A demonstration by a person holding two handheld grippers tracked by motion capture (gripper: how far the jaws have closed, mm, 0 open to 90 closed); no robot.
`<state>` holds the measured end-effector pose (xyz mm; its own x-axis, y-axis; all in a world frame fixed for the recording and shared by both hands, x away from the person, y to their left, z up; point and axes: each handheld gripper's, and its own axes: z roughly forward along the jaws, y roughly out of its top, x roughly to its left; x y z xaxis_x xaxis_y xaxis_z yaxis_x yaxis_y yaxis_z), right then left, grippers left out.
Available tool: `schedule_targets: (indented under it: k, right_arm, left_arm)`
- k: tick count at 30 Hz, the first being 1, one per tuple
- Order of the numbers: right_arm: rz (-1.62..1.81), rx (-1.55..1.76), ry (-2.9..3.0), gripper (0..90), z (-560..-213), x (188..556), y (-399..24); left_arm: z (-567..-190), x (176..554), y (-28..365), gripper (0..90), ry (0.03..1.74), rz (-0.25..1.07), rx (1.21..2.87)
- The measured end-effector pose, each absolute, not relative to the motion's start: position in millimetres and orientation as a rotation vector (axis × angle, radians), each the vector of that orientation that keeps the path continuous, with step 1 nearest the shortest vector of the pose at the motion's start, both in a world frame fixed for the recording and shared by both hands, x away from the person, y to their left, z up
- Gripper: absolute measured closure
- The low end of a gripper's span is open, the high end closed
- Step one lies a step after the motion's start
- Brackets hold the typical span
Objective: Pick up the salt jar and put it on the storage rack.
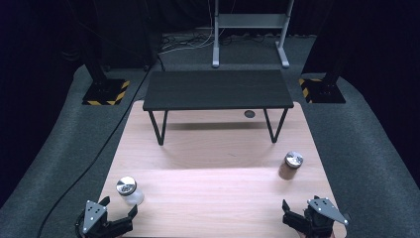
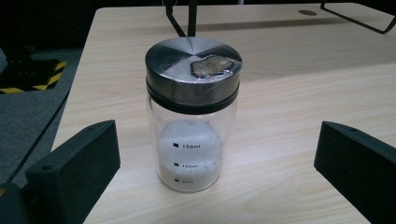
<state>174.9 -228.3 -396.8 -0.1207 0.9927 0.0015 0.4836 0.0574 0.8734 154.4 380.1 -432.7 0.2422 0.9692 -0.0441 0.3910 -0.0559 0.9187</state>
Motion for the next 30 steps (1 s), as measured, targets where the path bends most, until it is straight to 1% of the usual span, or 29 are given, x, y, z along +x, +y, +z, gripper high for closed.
schedule_targets:
  k: [4, 8, 15, 22, 26, 30]
  right_arm:
    - [0.99, 1.488, 1.678, 0.0, -399, 175, -226]
    - [0.984, 1.496, 1.689, 0.0, -402, 179, -227]
    - [0.982, 1.507, 1.69, 0.0, -404, 181, -227]
    - [0.977, 1.527, 1.688, 0.0, -406, 182, -231]
    - [0.971, 1.535, 1.697, 0.0, -407, 185, -232]
    - [0.96, 1.543, 1.71, 0.0, -407, 187, -232]
  left_arm:
    - [-433, 156, 376, 0.0, 1.3, 0.827, 1.622]
    - [-434, 157, 376, 0.0, 1.327, 0.814, 1.615]
    - [-433, 160, 366, 0.0, 1.356, 0.874, 1.651]
    - [-441, 170, 361, 0.0, 1.377, 0.864, 1.663]
    - [-443, 174, 356, 0.0, 1.397, 0.904, 1.687]
    - [-446, 177, 354, 0.0, 1.413, 0.913, 1.688]
